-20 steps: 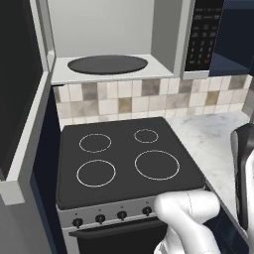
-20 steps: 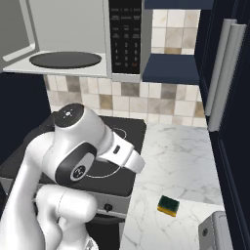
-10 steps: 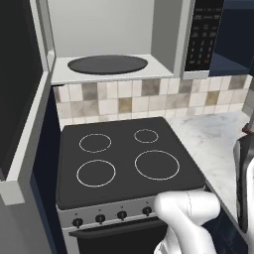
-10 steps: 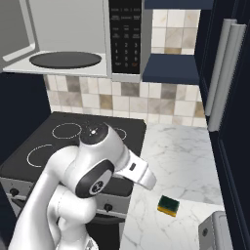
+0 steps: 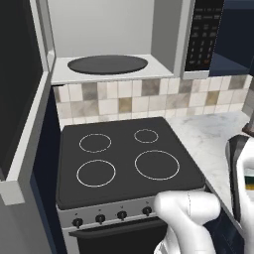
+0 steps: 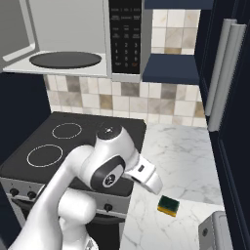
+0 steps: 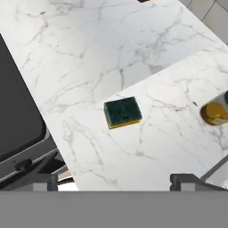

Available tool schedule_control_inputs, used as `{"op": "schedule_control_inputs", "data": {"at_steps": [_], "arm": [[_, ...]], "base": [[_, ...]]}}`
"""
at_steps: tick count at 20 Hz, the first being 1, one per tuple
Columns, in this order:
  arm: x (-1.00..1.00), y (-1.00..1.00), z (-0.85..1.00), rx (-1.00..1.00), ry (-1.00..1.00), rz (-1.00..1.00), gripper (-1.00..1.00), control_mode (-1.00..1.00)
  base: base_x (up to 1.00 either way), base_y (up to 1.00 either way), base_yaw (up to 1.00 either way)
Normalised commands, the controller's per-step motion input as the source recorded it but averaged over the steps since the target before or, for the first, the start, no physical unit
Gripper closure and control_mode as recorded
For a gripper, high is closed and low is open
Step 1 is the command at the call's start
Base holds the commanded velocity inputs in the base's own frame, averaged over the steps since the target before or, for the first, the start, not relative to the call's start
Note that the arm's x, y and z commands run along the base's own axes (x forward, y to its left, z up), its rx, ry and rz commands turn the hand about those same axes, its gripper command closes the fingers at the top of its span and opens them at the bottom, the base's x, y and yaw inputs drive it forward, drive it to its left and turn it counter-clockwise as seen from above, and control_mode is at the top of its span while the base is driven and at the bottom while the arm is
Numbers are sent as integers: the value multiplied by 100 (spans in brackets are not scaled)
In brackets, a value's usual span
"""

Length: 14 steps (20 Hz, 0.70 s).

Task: Place the sponge inside the microwave to prepare for sanitizing.

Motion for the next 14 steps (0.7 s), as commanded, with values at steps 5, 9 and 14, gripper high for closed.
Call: {"op": "schedule_control_inputs", "data": {"at_steps": [5, 9, 14], "arm": [[31, -5, -2, 17, 23, -20, -100, -100], [9, -31, -30, 19, 0, -8, -100, -100], [3, -34, -47, 13, -24, -2, -100, -100]], "base": [[0, 0, 0], [0, 0, 0], [0, 0, 0]]}}
